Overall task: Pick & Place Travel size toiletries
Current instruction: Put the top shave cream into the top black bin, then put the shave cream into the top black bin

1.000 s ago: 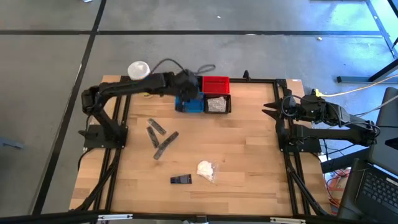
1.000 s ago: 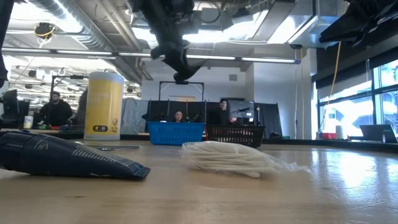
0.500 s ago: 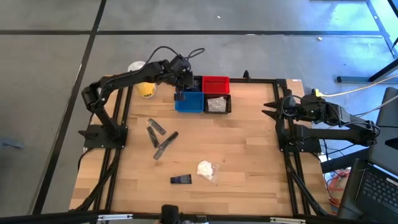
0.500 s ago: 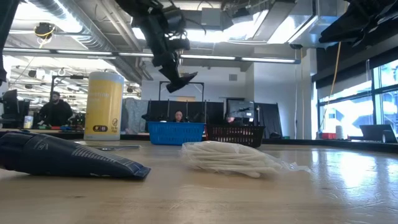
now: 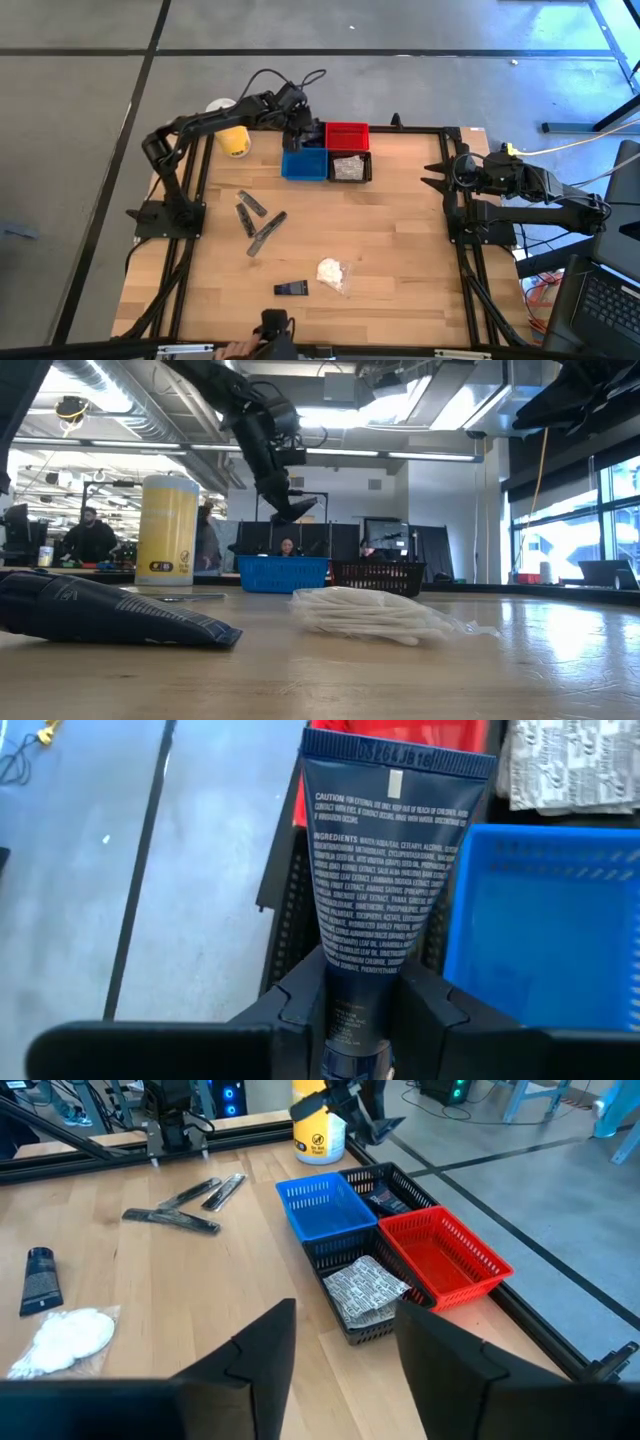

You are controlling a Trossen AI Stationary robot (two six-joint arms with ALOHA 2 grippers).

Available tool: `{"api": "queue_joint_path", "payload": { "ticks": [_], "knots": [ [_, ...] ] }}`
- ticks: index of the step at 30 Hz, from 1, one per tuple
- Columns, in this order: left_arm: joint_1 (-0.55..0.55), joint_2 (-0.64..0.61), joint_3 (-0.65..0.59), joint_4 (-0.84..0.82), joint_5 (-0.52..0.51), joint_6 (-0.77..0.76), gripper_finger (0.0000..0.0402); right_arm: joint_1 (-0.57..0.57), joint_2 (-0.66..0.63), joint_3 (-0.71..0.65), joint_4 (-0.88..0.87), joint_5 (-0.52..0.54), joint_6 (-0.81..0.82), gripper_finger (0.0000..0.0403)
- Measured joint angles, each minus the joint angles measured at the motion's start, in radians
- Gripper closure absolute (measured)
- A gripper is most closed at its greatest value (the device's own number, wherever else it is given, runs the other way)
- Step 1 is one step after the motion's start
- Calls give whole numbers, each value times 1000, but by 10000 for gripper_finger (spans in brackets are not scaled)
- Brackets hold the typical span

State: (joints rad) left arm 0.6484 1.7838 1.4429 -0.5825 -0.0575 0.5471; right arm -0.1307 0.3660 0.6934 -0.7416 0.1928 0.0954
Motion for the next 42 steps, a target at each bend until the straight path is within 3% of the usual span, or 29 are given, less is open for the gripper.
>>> {"api": "queue_joint_path", "payload": {
  "ticks": [13,26,42],
  "knots": [
    [2,129,0,30,-5,7,320,0,0,0,0,0,0,215],
    [8,181,0,33,-63,78,315,0,0,0,0,0,0,243],
    [8,179,0,49,-90,97,232,0,0,0,0,0,0,271]
  ]
}}
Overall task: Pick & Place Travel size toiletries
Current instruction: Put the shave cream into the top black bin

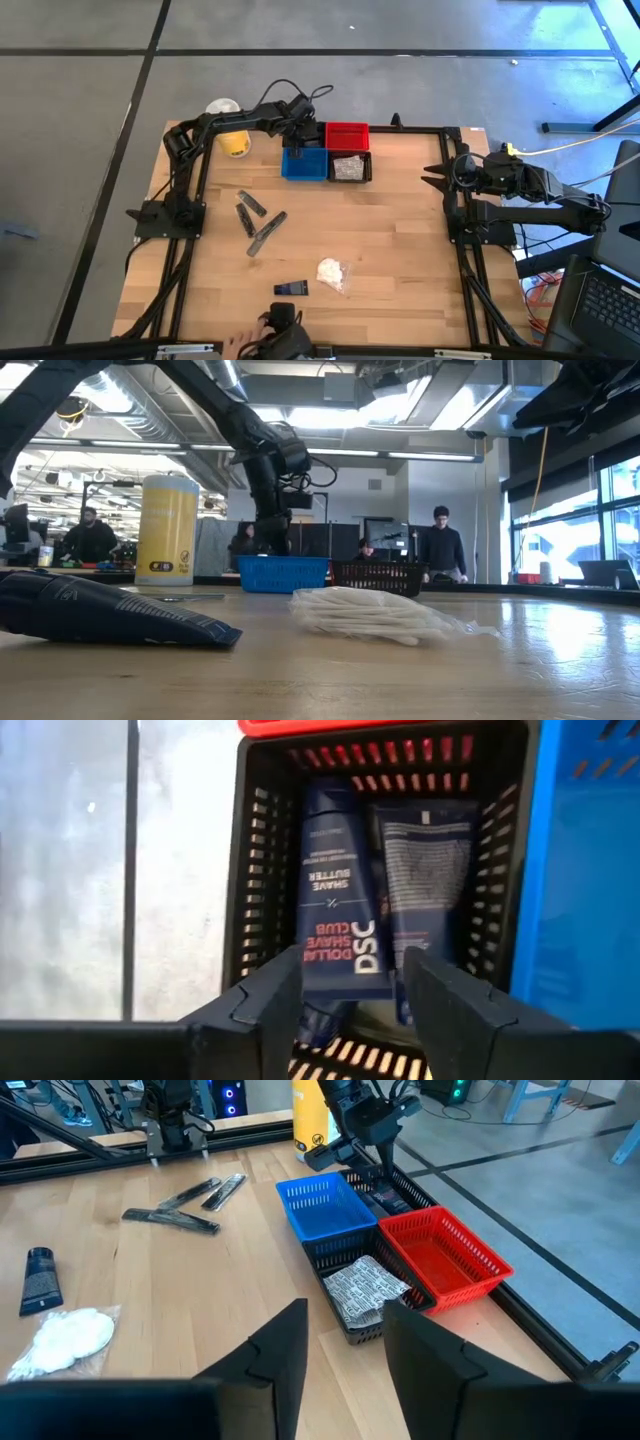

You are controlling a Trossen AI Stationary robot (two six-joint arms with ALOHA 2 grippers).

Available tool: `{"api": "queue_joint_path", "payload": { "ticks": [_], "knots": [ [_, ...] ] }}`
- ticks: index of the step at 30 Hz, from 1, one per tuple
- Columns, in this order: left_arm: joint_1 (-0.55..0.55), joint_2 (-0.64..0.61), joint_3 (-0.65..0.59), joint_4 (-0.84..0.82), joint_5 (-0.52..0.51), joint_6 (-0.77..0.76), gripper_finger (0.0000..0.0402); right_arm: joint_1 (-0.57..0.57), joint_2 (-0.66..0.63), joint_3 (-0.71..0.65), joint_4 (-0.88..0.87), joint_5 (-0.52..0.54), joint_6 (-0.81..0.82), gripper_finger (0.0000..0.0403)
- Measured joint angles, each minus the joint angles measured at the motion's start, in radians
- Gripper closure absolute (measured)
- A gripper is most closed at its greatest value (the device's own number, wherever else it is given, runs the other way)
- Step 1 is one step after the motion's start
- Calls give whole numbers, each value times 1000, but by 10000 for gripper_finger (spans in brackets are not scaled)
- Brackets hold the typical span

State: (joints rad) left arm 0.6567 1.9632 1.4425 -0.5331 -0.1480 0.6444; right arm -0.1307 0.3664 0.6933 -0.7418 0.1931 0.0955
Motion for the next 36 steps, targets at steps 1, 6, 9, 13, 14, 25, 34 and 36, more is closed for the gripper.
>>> {"api": "queue_joint_path", "payload": {
  "ticks": [1,6,9,13,14,25,34,36],
  "knots": [
    [-1,-1,0,0,-8,8,232,0,0,0,0,0,0,273],
    [-13,-32,0,-2,-77,31,231,0,0,0,0,0,0,280],
    [-29,-72,0,-26,-120,35,231,0,0,0,0,0,0,284],
    [-57,-154,0,-75,-122,15,231,0,0,0,0,0,0,290],
    [-68,-175,0,-88,-122,4,231,0,0,0,0,0,0,292],
    [-242,-401,0,-289,147,-251,231,0,0,0,0,0,0,305],
    [-452,-460,0,-462,294,-417,231,0,0,0,0,0,0,293],
    [-510,-454,0,-496,294,-445,231,0,0,0,0,0,0,288]
  ]
}}
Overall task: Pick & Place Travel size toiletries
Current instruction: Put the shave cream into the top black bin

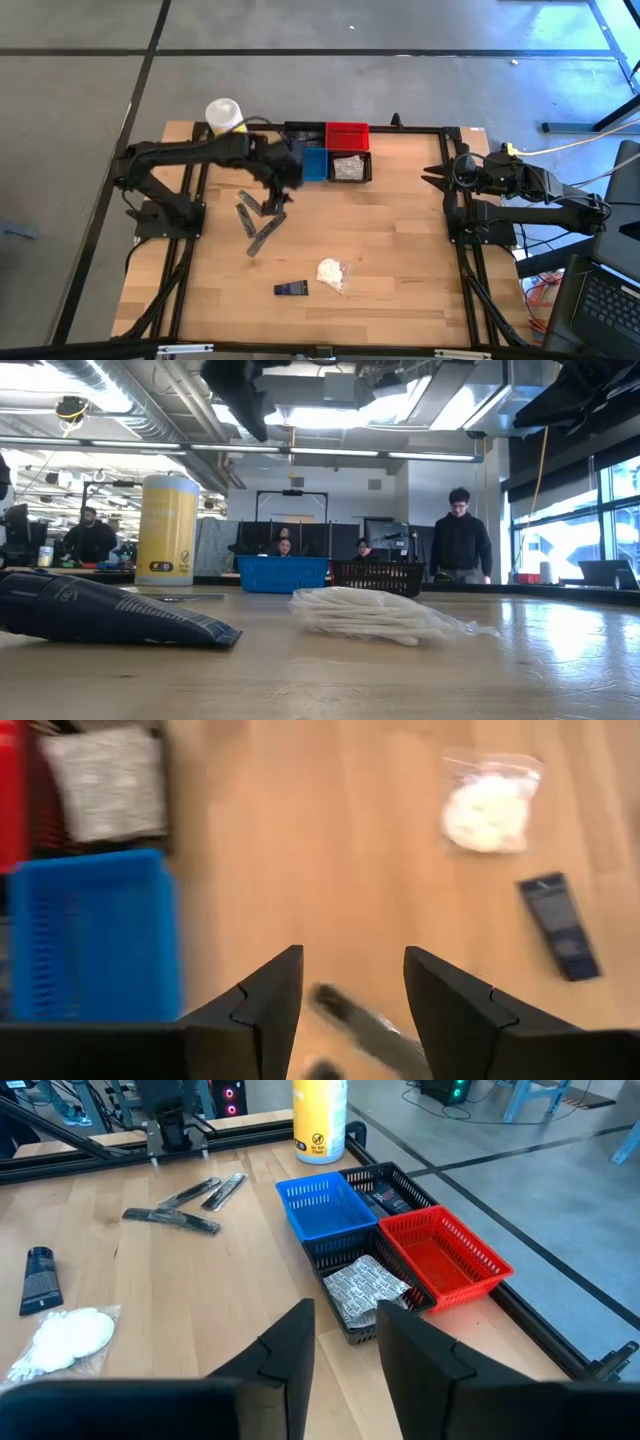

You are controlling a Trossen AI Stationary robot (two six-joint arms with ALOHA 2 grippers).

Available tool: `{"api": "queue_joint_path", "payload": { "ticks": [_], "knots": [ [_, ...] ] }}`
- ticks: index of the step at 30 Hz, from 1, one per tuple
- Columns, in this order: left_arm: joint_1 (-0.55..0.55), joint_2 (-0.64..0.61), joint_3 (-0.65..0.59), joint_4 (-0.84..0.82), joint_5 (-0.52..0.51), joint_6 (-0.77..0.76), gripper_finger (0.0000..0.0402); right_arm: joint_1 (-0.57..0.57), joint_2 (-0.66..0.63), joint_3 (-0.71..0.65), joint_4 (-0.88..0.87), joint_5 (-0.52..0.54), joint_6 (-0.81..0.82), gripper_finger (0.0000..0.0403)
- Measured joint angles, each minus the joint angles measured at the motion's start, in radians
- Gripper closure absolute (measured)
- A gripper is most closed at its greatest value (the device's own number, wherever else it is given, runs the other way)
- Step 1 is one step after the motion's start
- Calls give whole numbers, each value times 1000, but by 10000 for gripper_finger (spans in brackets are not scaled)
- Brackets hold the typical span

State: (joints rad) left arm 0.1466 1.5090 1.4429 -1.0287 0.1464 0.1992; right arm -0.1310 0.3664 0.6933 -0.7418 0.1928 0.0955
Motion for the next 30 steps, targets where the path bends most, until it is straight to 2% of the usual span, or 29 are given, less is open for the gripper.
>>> {"api": "queue_joint_path", "payload": {
  "ticks": [7,16,24,30],
  "knots": [
    [-206,36,-1,38,-3,-63,231,0,0,0,0,0,0,271],
    [-418,85,-1,180,-6,-215,231,0,0,0,0,0,0,254],
    [-578,214,-1,287,-23,-330,231,0,0,0,0,0,0,243],
    [-641,343,-1,372,-23,-398,231,0,0,0,0,0,0,234]
  ]
}}
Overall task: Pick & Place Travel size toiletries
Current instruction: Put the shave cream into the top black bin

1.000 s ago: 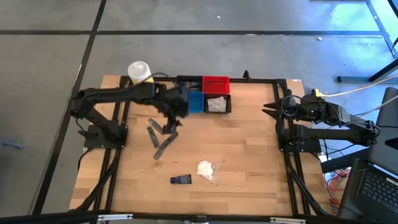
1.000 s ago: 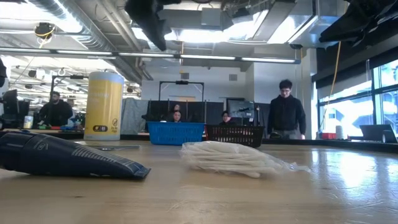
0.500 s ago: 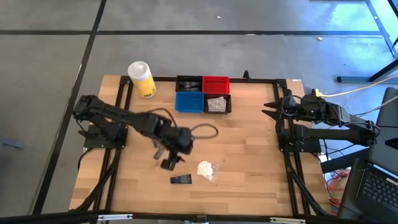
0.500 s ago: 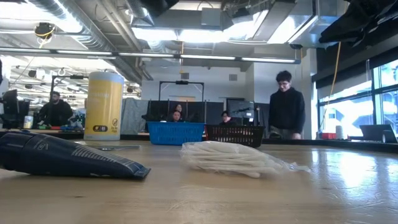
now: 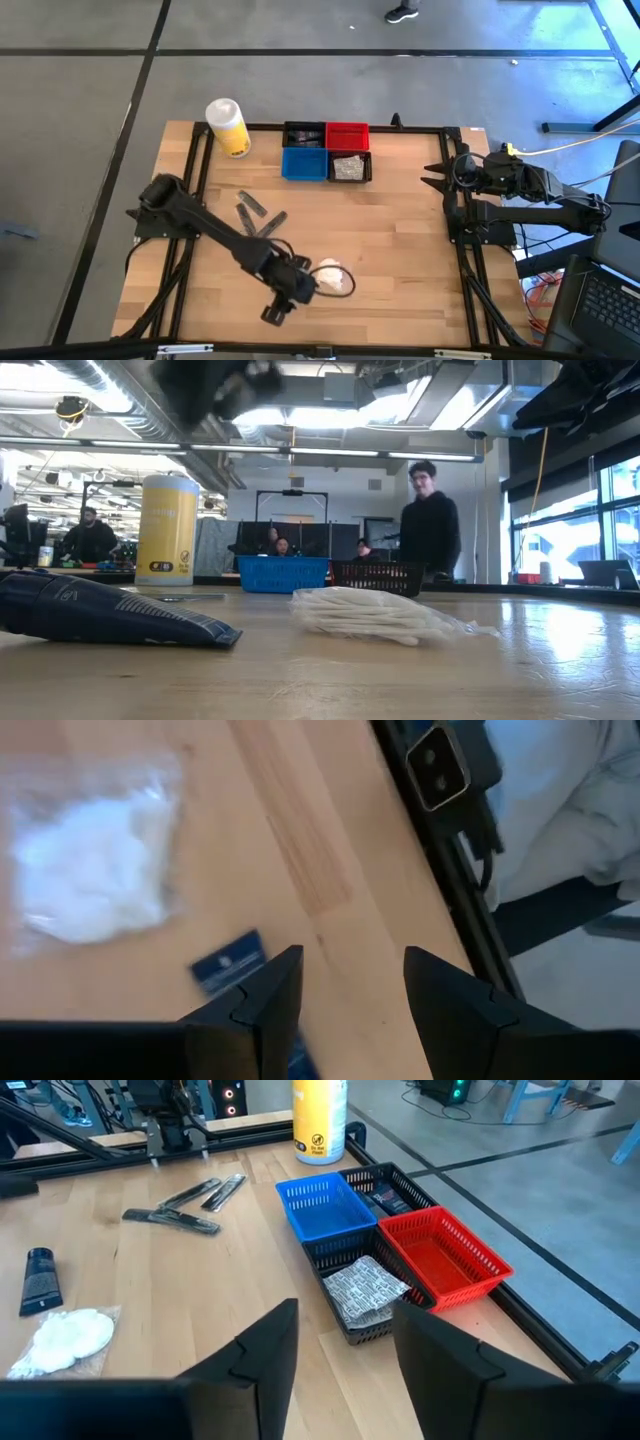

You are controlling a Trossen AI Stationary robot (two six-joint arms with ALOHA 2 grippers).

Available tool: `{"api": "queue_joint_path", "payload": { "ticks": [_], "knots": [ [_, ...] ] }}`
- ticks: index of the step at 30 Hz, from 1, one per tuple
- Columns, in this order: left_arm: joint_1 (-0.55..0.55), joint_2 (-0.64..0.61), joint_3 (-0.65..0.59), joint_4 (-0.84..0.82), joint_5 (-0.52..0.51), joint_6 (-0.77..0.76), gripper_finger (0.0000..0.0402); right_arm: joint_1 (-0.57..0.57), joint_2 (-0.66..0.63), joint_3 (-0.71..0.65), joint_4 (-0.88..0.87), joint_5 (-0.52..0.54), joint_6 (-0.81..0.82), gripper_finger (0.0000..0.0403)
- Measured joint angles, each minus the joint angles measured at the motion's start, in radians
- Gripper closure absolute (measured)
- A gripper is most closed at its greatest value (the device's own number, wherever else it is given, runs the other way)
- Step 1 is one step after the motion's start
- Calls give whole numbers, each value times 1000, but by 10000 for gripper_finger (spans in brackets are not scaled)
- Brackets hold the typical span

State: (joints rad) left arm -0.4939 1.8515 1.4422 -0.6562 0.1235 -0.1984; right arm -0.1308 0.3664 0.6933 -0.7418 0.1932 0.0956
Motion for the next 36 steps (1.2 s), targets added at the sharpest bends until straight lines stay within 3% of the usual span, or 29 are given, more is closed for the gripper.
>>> {"api": "queue_joint_path", "payload": {
  "ticks": [9,19,22,29,36],
  "knots": [
    [20,73,-1,8,184,-98,215,0,0,0,0,0,0,222],
    [44,72,0,61,200,-16,207,0,0,0,0,0,0,215],
    [43,72,1,88,143,11,206,0,0,0,0,0,0,218],
    [55,71,1,1,84,-148,173,0,0,0,0,0,0,233],
    [37,70,-25,-161,-226,-253,123,0,0,0,0,0,0,248]
  ]
}}
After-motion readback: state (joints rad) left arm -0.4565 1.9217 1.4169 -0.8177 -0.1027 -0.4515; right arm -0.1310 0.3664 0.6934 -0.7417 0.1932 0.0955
